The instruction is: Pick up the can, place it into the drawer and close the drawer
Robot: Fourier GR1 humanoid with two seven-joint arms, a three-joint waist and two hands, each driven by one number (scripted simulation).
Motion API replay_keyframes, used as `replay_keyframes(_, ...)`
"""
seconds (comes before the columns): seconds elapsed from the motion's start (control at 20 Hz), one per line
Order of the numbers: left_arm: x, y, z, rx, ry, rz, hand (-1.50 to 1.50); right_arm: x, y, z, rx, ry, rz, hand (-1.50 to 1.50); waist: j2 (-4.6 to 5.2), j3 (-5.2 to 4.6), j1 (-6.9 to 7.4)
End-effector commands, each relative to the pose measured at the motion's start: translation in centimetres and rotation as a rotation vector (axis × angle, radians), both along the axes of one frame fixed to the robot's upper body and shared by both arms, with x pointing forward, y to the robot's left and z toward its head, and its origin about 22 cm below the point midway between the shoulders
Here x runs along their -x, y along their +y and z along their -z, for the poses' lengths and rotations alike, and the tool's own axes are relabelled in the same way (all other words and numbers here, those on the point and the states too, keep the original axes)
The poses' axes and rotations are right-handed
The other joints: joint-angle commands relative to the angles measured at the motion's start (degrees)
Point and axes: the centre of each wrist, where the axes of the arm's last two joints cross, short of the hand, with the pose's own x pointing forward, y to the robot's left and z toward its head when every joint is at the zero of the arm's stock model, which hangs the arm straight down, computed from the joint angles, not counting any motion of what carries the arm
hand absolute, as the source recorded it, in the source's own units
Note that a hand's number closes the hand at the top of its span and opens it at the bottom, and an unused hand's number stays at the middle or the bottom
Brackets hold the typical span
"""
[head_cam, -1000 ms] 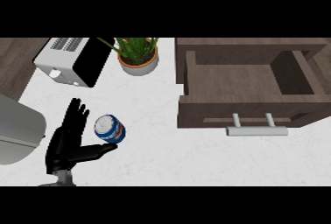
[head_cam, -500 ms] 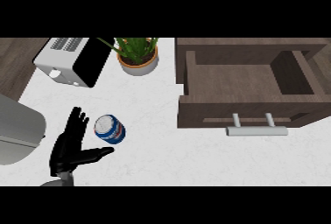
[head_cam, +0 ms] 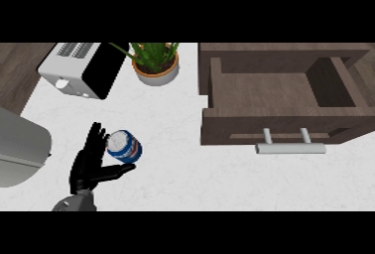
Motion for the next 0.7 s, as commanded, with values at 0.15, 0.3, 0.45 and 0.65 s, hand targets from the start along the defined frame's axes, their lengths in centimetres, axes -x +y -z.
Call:
replay_keyframes(0.15,0.0,0.2,2.1,0.050,0.001,0.021,-1.50,0.9,0.1,0.4,0.018,0.003,-0.003,-1.50,-0.01,0.01,0.03)
replay_keyframes(0.3,-1.6,-1.9,1.8,0.078,0.000,-0.007,-1.50,-1.0,-0.9,0.6,0.001,-0.001,0.000,-1.50,0.02,0.02,0.11)
replay_keyframes(0.45,-0.4,1.6,3.1,0.128,-0.018,-0.019,-1.50,1.9,0.2,-0.3,-0.002,0.001,-0.003,-1.50,0.03,-0.02,-0.37)
replay_keyframes(0.65,-2.7,-1.9,3.3,0.180,-0.041,0.036,1.50,1.4,-0.2,0.5,-0.014,0.005,-0.027,-1.50,0.09,-0.02,-0.53)
